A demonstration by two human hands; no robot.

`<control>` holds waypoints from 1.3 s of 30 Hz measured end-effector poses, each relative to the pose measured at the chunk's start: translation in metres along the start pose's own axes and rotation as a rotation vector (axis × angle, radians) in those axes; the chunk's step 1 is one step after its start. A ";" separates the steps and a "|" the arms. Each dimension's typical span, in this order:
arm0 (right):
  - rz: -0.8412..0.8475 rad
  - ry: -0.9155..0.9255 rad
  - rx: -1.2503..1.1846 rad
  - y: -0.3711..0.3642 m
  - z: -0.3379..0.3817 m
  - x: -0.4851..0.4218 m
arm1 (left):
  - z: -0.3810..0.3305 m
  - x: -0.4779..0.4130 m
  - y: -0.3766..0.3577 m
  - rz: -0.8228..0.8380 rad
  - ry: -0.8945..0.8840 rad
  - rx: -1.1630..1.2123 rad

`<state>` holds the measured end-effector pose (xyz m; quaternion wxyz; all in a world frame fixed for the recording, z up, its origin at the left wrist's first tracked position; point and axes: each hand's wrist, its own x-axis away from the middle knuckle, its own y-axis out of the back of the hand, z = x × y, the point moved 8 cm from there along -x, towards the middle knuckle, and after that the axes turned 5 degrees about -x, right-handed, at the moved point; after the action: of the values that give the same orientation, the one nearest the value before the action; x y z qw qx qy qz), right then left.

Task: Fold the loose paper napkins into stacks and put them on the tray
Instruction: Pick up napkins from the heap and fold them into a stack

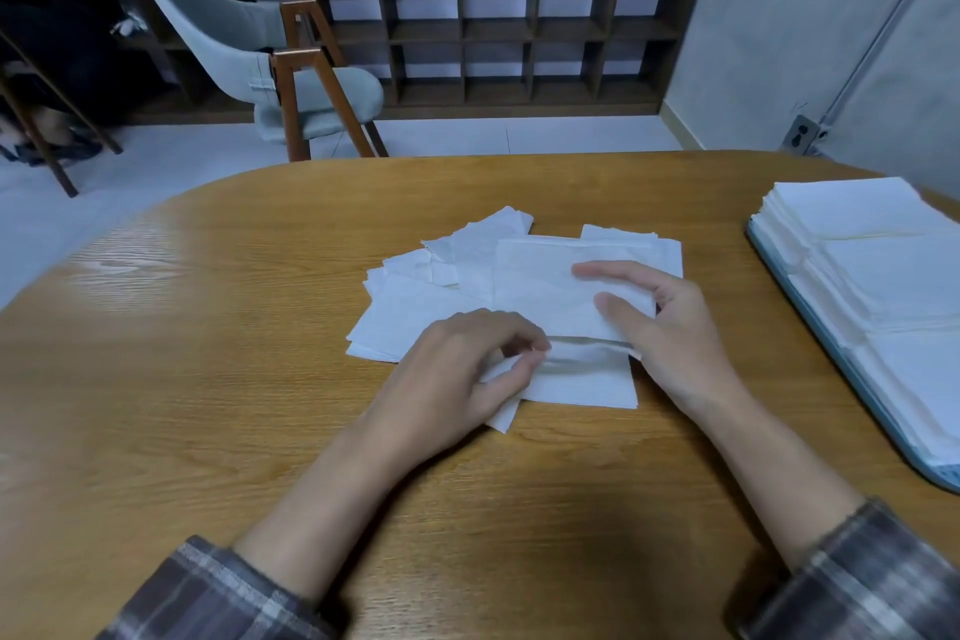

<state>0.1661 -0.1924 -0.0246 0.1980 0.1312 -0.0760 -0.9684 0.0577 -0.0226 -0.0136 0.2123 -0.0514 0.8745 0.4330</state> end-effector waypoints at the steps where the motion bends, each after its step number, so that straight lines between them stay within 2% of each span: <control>1: 0.007 0.003 -0.012 -0.001 0.001 0.000 | 0.001 -0.001 0.004 -0.035 0.027 0.042; 4: 0.029 -0.060 -0.200 -0.004 -0.005 -0.001 | 0.008 -0.002 0.015 -0.129 0.111 0.178; 7: 0.123 -0.122 -0.381 -0.013 -0.007 0.003 | 0.018 -0.001 0.019 -0.160 0.214 0.306; 11: 0.136 -0.054 -0.234 -0.022 0.005 0.011 | 0.020 -0.002 0.022 -0.176 0.250 0.403; 15: 0.071 -0.113 -0.287 -0.017 0.004 0.011 | 0.026 -0.003 0.024 -0.194 0.333 0.468; 19: 0.132 -0.162 -0.320 -0.022 0.003 0.013 | 0.032 -0.003 0.025 -0.238 0.386 0.555; 30: 0.168 -0.042 -0.220 -0.030 0.015 0.015 | 0.040 -0.001 0.023 -0.244 0.444 0.548; 33: 0.157 -0.006 -0.192 -0.027 0.018 0.014 | 0.039 0.000 0.023 -0.256 0.424 0.431; 35: 0.176 -0.010 -0.255 -0.025 0.019 0.014 | 0.036 0.001 0.026 -0.264 0.426 0.377; 37: 0.179 -0.026 -0.338 -0.024 0.020 0.014 | 0.033 0.000 0.024 -0.221 0.463 0.533; 39: 0.139 -0.016 -0.300 -0.022 0.018 0.013 | 0.026 -0.001 0.019 -0.153 0.468 0.688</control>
<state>0.1416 -0.1759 -0.0142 0.2815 0.0868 0.0589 -0.9538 0.0617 0.0094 -0.0137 0.0443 -0.1391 0.9864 0.0754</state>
